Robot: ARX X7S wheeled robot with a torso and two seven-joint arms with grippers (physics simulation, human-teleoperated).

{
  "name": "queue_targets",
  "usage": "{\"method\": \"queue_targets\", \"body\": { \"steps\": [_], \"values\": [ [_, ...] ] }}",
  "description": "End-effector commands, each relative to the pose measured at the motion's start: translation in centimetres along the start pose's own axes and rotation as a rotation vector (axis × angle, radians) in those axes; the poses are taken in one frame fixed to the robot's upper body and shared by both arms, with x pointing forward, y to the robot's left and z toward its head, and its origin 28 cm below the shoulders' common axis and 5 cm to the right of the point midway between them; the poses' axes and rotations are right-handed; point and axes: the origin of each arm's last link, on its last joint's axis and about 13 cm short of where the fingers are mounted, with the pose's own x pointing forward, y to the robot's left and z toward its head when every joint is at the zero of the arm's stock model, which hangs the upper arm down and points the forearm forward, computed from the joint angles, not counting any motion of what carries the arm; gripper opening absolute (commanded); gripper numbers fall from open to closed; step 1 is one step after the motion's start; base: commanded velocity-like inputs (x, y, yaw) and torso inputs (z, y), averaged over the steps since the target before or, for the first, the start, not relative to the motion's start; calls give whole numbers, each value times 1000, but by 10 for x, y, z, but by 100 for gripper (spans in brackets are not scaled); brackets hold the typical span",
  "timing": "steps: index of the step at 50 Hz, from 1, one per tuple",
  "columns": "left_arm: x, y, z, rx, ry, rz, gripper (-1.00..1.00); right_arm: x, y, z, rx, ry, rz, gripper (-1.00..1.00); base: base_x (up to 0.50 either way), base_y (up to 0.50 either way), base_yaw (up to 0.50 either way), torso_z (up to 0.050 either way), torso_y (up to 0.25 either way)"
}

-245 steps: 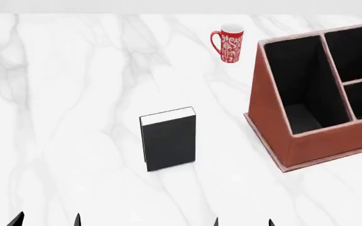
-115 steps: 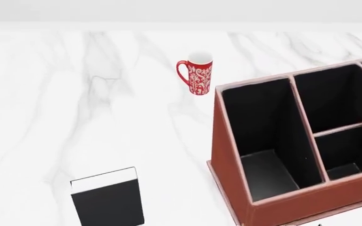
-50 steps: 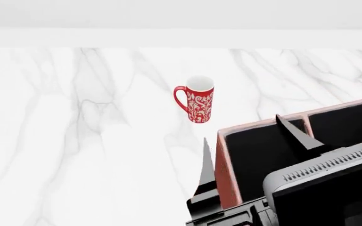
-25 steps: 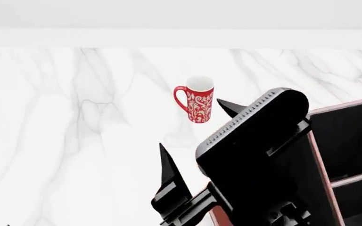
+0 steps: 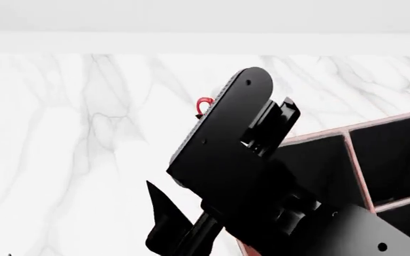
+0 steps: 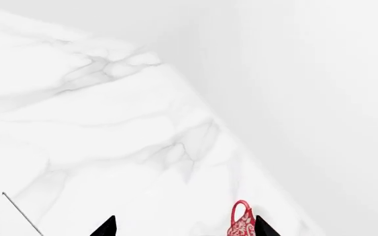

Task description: Pick up the book and place it in the left compartment of the caddy.

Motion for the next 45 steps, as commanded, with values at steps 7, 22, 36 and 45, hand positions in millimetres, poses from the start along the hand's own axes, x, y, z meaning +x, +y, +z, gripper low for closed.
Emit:
{"method": "queue_targets", "body": {
  "steps": [7, 22, 36, 45],
  "values": [
    [1, 1, 0, -1, 1, 2, 100, 7, -6, 12, -76, 33, 176, 100, 0, 0, 0, 0, 0],
    [1, 2, 0, -4, -3, 6, 100, 16, -5, 10, -102, 51, 297, 100, 0, 0, 0, 0, 0],
    [0, 1, 0, 0, -4, 5, 100, 21, -4, 13, -170, 88, 346, 100, 0, 0, 0, 0, 0],
    [0, 2, 1, -1, -5, 6, 100, 26, 4, 13, -226, 122, 408, 100, 0, 0, 0, 0, 0]
  ]
}}
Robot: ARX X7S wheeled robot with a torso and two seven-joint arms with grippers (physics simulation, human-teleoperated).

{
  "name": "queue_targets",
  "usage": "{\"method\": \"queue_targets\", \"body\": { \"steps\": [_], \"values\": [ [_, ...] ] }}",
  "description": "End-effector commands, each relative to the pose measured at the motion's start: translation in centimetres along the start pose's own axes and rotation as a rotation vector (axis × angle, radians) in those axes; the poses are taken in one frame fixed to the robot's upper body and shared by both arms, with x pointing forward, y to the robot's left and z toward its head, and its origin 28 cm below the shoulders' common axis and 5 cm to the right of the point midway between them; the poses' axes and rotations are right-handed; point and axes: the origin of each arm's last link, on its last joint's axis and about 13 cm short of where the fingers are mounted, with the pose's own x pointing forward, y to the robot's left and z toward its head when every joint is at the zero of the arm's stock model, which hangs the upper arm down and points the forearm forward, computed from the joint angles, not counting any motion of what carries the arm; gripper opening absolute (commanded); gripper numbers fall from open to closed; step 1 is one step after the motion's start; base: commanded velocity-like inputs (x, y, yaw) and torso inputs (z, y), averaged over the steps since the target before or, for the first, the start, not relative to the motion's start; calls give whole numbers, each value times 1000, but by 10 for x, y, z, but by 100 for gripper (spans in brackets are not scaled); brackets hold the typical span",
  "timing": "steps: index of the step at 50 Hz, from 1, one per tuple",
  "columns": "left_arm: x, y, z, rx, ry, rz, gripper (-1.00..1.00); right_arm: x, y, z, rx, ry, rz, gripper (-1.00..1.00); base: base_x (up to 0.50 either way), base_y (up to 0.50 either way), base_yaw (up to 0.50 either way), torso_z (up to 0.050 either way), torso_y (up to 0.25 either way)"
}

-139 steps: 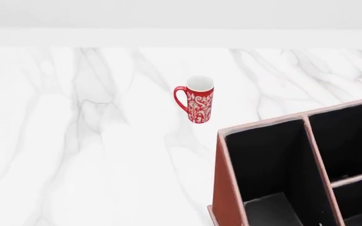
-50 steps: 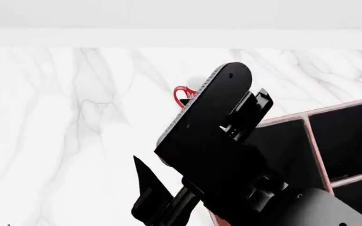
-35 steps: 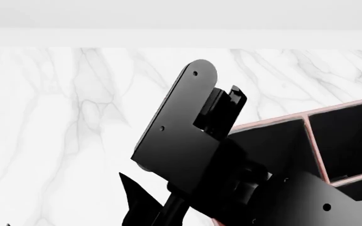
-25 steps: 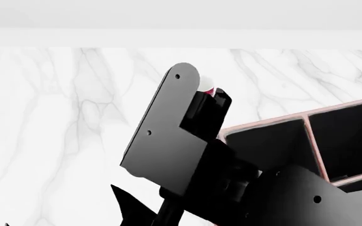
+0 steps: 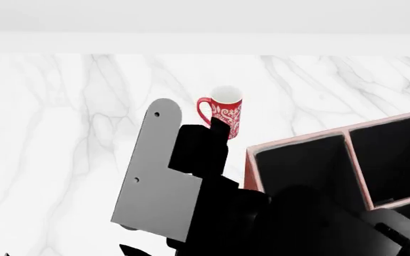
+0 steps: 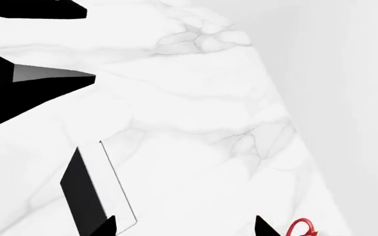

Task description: Pick up the book and place it in the left compartment of the caddy.

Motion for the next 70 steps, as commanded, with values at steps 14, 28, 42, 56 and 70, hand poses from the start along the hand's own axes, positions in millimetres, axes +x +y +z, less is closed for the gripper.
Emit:
{"method": "queue_targets", "body": {
  "steps": [14, 28, 42, 56, 70],
  "values": [
    [-2, 2, 2, -4, -10, 2, 100, 12, 13, 4, -108, 61, 141, 100, 0, 0, 0, 0, 0],
    [-2, 2, 4, -7, -14, 6, 100, 23, 10, 0, -104, 95, 148, 100, 0, 0, 0, 0, 0],
    [-2, 0, 2, 0, -9, 9, 100, 30, 9, -1, -101, 93, 142, 100, 0, 0, 0, 0, 0],
    [-2, 3, 3, -7, -16, 10, 100, 44, 11, -1, -98, 66, 173, 100, 0, 0, 0, 0, 0],
    [-3, 3, 4, -7, -18, 12, 100, 56, 18, -2, -91, 28, 209, 100, 0, 0, 0, 0, 0]
  ]
}}
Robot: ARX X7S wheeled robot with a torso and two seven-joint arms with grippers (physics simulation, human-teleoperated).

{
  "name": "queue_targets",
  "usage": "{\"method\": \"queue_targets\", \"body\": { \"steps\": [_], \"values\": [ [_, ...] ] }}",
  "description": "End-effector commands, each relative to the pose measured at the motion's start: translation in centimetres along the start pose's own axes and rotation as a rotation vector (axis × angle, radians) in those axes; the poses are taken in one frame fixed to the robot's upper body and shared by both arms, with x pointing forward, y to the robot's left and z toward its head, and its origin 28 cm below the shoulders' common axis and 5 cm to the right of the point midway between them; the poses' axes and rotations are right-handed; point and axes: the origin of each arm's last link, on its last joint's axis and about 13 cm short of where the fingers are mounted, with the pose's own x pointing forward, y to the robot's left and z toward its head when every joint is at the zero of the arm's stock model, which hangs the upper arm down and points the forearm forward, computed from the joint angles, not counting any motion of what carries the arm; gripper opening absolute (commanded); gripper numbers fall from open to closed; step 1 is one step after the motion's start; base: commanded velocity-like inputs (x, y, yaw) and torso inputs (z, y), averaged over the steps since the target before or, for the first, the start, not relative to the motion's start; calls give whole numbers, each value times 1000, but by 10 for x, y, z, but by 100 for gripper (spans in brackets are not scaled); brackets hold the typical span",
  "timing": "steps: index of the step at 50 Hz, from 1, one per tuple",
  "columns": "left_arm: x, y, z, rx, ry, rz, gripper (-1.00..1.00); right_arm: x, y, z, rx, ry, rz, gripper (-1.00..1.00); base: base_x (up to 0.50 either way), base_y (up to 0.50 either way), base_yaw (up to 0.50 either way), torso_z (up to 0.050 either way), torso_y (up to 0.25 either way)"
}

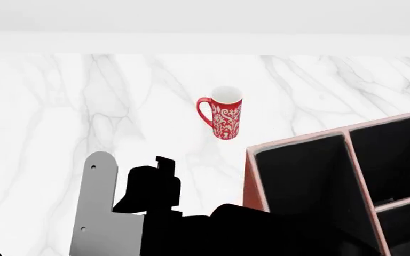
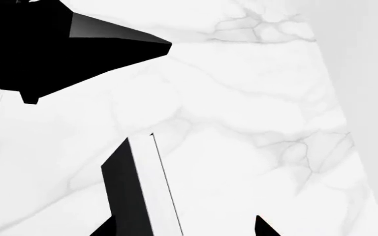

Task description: Pick up the book and place it in the left compartment of the caddy.

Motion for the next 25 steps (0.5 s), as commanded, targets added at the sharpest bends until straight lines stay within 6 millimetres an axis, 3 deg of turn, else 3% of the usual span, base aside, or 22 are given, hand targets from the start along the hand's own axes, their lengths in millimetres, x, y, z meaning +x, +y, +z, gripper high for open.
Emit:
{"method": "queue_targets", "body": {
  "steps": [1, 25],
  "values": [
    [-1, 0, 1, 0, -2, 0, 100, 10, 3, 0, 4, -33, 26, 100, 0, 0, 0, 0, 0],
    [-1, 1, 1, 1, -5, 3, 100, 44, 15, -10, 42, -146, 99, 100, 0, 0, 0, 0, 0]
  ]
}}
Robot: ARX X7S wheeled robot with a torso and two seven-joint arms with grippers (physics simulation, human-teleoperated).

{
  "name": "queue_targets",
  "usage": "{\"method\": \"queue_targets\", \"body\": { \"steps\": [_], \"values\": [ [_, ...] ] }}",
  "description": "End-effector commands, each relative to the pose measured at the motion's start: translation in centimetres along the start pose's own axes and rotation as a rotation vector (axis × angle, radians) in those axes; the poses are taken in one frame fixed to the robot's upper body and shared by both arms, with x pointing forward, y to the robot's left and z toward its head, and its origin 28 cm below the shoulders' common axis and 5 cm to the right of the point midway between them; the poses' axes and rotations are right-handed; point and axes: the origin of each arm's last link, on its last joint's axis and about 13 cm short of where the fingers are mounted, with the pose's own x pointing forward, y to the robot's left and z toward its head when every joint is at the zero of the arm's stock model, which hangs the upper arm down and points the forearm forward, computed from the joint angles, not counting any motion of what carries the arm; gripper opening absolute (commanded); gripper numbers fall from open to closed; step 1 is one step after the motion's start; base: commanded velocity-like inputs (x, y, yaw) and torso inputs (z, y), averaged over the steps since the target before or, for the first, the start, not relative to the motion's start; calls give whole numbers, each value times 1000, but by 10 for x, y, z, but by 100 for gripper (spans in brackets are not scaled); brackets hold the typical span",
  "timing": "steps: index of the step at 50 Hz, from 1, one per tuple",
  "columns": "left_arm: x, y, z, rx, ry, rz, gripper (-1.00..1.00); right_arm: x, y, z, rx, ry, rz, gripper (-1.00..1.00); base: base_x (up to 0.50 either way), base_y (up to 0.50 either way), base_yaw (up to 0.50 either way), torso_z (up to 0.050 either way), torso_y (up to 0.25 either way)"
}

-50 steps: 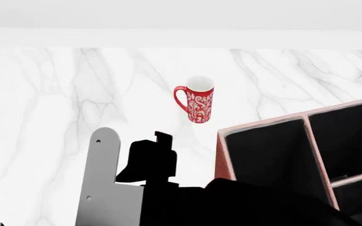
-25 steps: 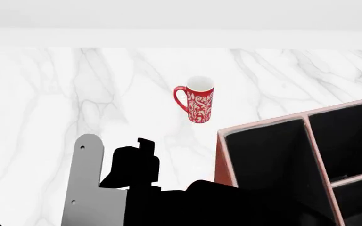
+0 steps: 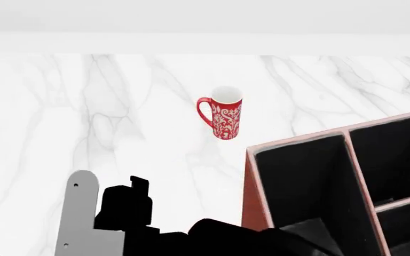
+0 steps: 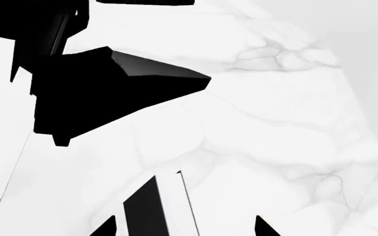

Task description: Pick up the book and place it in the left compartment of the caddy.

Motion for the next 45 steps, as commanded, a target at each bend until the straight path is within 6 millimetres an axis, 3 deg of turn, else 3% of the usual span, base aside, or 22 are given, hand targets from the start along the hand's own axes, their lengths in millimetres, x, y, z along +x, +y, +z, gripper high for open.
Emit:
{"method": "queue_targets", "body": {
  "steps": [1, 21, 45],
  "values": [
    [0, 0, -1, 1, 2, 3, 100, 16, 5, -9, 17, -25, 30, 100, 0, 0, 0, 0, 0],
    [-1, 1, 0, 1, -2, 5, 100, 33, 9, -32, 65, 0, 55, 100, 0, 0, 0, 0, 0],
    [-1, 0, 0, 4, -5, 5, 100, 37, 6, -51, 97, 42, 38, 100, 0, 0, 0, 0, 0]
  ]
}}
